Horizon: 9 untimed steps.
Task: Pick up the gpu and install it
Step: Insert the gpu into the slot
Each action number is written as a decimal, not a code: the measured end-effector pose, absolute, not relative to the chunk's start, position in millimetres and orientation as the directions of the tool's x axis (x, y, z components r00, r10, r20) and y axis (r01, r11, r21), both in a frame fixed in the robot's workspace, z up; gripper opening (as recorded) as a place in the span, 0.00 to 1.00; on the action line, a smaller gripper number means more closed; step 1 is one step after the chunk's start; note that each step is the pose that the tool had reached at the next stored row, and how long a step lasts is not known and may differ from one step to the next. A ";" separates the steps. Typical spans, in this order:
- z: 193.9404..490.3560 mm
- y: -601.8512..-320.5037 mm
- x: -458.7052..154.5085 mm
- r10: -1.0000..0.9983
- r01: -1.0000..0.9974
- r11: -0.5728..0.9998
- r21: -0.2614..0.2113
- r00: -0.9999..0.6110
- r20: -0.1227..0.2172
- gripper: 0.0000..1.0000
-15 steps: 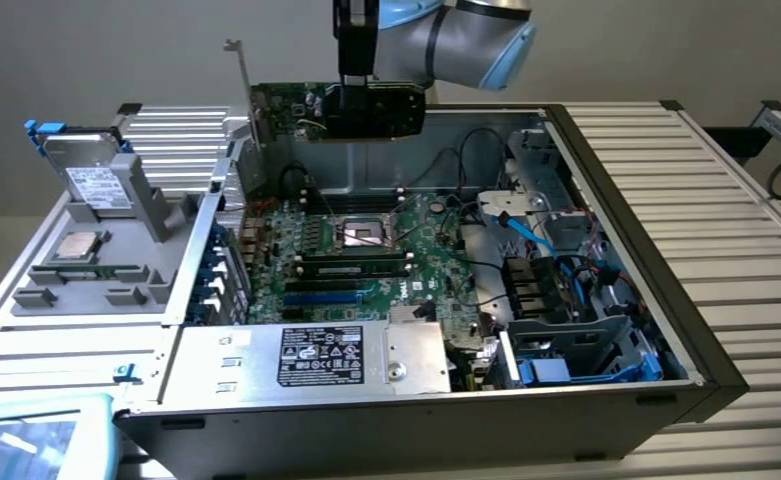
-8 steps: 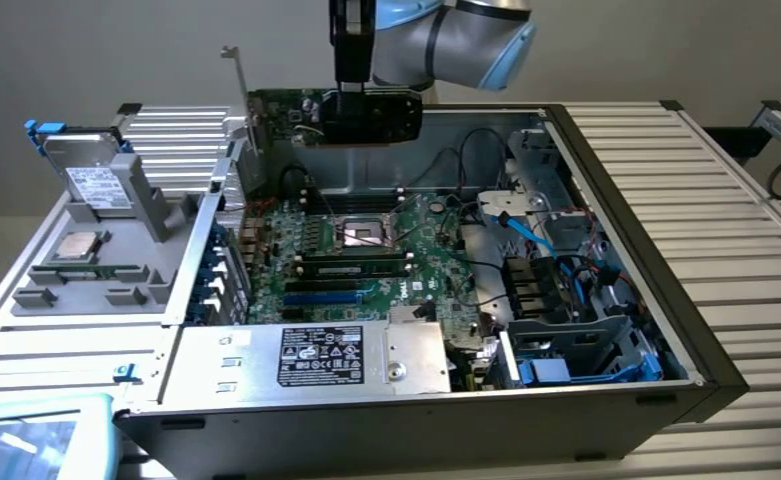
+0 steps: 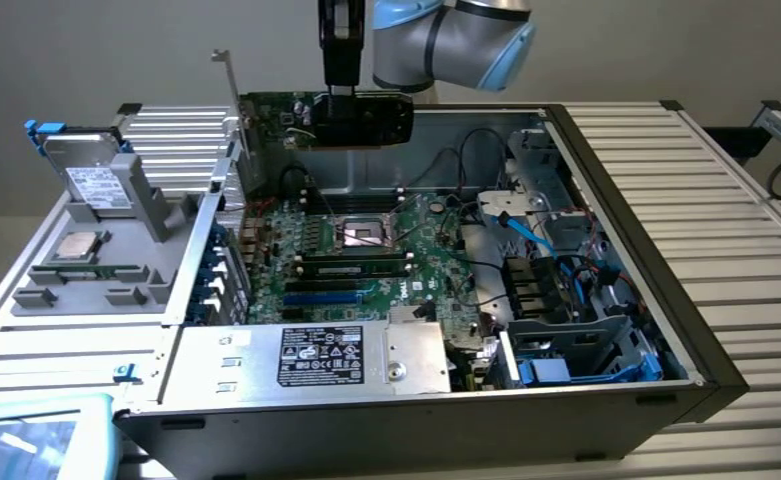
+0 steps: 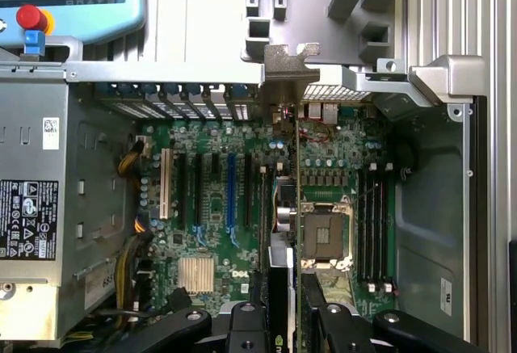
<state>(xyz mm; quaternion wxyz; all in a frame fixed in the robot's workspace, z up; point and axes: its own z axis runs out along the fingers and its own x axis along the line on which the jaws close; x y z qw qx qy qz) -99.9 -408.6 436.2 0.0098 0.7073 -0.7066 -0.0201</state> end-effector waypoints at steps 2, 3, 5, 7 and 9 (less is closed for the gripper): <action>436.2 -408.6 -100.0 -1.000 -0.999 -0.001 0.042 0.001 -0.014 0.28; 436.2 -408.6 -99.9 -1.000 -0.999 -0.001 0.042 0.001 -0.014 0.28; 436.2 -408.6 -99.9 -1.000 -0.999 -0.001 0.042 0.001 -0.014 0.28; 436.2 -408.6 -100.0 -1.000 -0.999 -0.001 0.042 0.001 -0.014 0.28; 436.0 -408.6 -99.9 -1.000 -0.999 -0.001 0.042 0.001 -0.014 0.28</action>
